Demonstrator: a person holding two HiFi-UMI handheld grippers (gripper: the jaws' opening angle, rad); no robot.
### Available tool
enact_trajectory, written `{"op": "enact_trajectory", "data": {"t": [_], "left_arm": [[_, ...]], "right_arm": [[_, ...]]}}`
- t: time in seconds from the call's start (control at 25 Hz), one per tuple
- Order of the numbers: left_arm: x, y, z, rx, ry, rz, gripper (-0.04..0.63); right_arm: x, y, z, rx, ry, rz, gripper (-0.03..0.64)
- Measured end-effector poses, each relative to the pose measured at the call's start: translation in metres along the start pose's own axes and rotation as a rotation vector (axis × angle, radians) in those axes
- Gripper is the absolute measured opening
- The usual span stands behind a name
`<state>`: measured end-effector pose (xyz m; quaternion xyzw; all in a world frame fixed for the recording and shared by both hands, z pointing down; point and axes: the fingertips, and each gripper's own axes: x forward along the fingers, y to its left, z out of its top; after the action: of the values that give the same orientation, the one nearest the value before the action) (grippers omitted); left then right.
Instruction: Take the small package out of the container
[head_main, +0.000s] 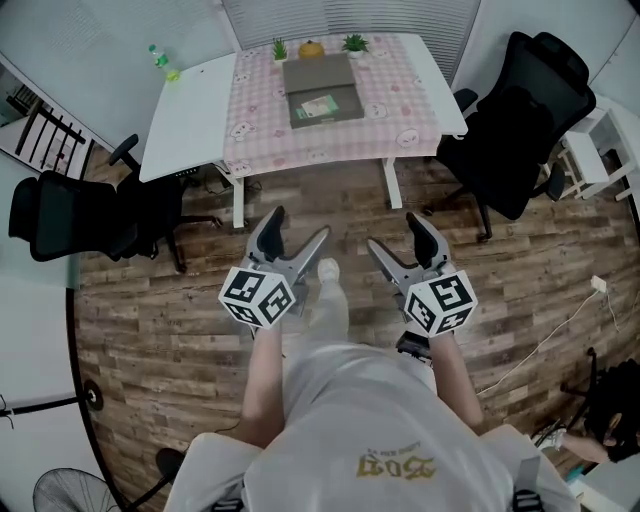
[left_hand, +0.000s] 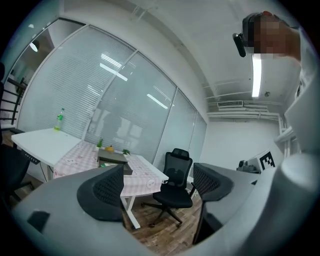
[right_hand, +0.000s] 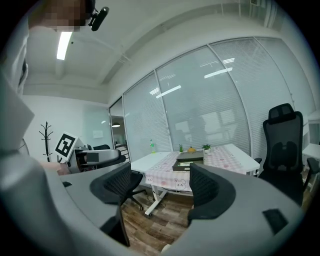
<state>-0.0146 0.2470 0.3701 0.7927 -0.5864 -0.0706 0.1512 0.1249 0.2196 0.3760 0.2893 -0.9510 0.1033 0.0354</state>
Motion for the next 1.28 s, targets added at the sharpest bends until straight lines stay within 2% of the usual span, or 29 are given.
{"op": "enact_trajectory", "data": {"t": [0.16,0.36,0.72,1.0,1.28], "left_arm": [[0.064,0.053,0.005,-0.014,0.021,-0.023,0.434],[0.159,0.128,0.032,-0.01,0.063,-0.05,0.433],[0.28,0.233,0.056,0.045,0.189,-0.104,0.431],[0.327,0.277,0.058,0.065,0.243,-0.152,0.434],[0.343,0.281,0.049,0.085,0.285,-0.2,0.446]], "right_arm": [[0.062,-0.046,0.001,0.006,0.028,-0.028,0.362],[0.153,-0.109,0.025,0.008,0.04,-0.064,0.364],[0.282,-0.185,0.044,0.053,0.071,-0.129,0.37],[0.33,-0.214,0.044,0.072,0.088,-0.174,0.374],[0.332,-0.225,0.04,0.082,0.1,-0.215,0.376]]}}
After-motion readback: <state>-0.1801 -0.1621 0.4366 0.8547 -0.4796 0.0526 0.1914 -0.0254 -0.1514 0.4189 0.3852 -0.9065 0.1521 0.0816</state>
